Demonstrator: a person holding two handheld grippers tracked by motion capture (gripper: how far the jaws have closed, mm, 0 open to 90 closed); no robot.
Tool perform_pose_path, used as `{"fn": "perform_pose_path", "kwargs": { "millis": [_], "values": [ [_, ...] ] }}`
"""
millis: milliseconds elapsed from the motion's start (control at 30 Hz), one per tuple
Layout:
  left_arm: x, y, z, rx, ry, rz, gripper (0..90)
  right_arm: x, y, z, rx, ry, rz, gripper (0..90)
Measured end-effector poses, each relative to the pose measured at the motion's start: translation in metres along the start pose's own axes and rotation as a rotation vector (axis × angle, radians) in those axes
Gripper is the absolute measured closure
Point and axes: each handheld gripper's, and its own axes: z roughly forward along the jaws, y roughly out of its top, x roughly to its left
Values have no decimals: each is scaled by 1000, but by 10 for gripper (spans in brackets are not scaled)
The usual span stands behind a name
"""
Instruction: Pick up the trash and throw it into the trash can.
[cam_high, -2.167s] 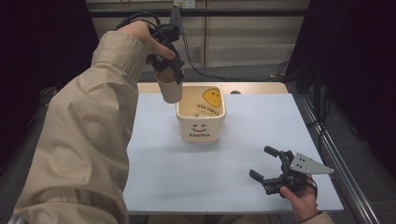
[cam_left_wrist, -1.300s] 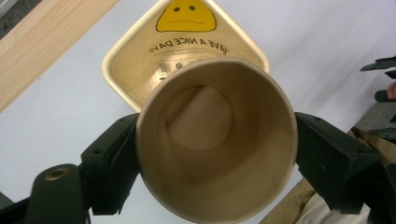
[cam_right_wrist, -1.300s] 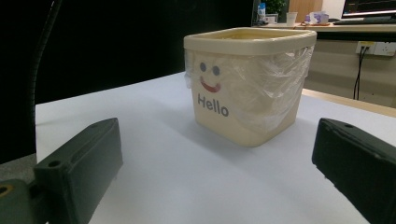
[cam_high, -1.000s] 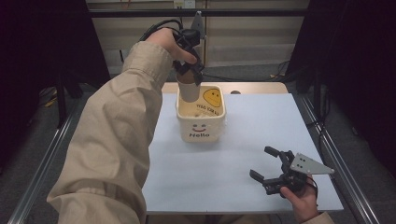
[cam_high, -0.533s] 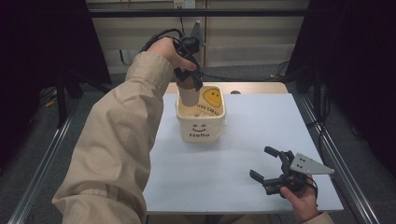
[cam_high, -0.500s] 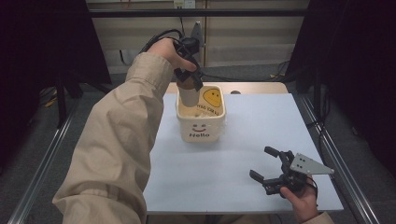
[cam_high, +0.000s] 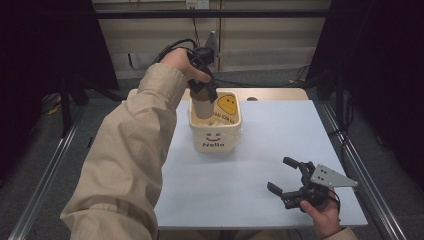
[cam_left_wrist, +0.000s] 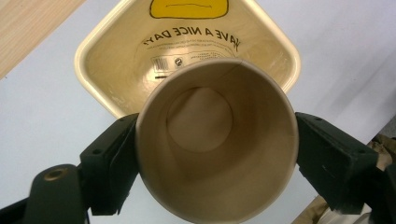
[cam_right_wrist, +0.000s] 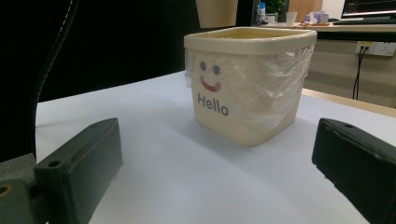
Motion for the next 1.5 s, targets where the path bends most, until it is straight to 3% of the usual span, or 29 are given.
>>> {"fn": "perform_pose_path", "kwargs": {
  "millis": [500,567,700,900,933,1133,1200,1333,1500],
  "values": [
    [3,0,8,5,8,3,167,0,0,0,-1,4,2,14],
    [2,0,6,-13,14,-3,157,0,0,0,-1,5,2,14],
    [2,-3,-1,-15,2,9,143,0,0,0,-1,4,1,14],
    [0,-4,-14,-31,21,-2,125,1,0,0,-3,2,7,14],
    [0,-5,-17,-31,30,12,121,1,0,0,-3,3,5,14],
    [-4,-6,-31,-52,43,8,107,1,0,0,-1,4,7,14],
    [-4,-6,-36,-49,47,26,103,1,0,0,-1,3,8,14],
    [-6,-8,-45,-65,55,12,99,0,0,0,-5,2,9,14],
    [-6,-9,-57,-61,58,34,95,-1,-1,0,-4,2,11,14]
  ]
}}
